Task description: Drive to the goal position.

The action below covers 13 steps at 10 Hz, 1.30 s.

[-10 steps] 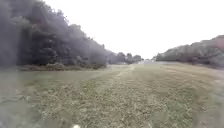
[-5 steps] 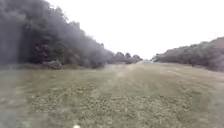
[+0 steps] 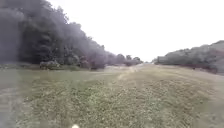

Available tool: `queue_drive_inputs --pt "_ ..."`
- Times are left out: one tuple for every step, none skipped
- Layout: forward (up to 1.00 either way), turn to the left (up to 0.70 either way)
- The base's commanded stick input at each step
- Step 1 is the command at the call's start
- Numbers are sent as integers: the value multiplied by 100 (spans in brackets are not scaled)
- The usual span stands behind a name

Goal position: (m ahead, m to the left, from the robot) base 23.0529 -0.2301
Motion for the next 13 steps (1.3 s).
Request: queue_drive_inputs --pt "60 -7" --pt "60 0" --pt "60 0" --pt "60 0" --pt "60 -2" --pt "60 -6" --pt "60 -11" --pt "60 -11" --pt "60 -11" --pt "60 -11" --pt "60 -7" --pt "60 0" --pt "60 0"
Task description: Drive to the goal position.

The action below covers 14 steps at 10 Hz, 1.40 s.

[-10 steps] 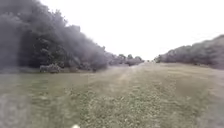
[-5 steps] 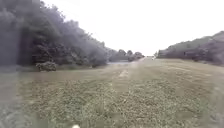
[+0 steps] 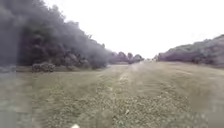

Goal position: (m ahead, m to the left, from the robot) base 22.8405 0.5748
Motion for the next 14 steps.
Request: queue_drive_inputs --pt "60 0" --pt "60 0" --pt "60 0" --pt "60 -7" --pt "60 -12" --pt "60 -13" --pt "60 -13" --pt "60 -11" --pt "60 -6" --pt "60 0" --pt "60 0" --pt "60 0" --pt "60 0" --pt "60 -3"
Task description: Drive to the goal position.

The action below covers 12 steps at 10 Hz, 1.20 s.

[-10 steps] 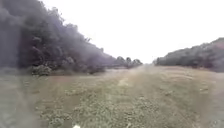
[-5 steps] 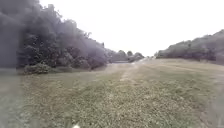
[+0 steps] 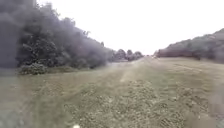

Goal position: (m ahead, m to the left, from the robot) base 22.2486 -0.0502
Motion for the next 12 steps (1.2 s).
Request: queue_drive_inputs --pt "60 -8" --pt "60 -12" --pt "60 -12" --pt "60 -8" --pt "60 -1" --pt "60 0" --pt "60 0" --pt "60 0" --pt "60 0" --pt "60 0" --pt "60 0" --pt "60 -3"
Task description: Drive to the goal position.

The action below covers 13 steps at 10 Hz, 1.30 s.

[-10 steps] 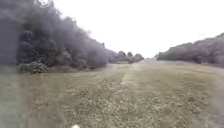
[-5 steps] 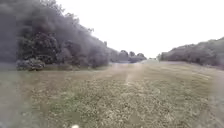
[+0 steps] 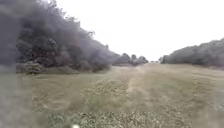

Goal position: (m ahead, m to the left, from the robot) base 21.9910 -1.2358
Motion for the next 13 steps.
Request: queue_drive_inputs --pt "60 -11" --pt "60 -11" --pt "60 -11" --pt "60 -11" --pt "60 -10" --pt "60 -7" --pt "60 0" --pt "60 0" --pt "60 0" --pt "60 0" --pt "60 0" --pt "60 -10" --pt "60 -11"
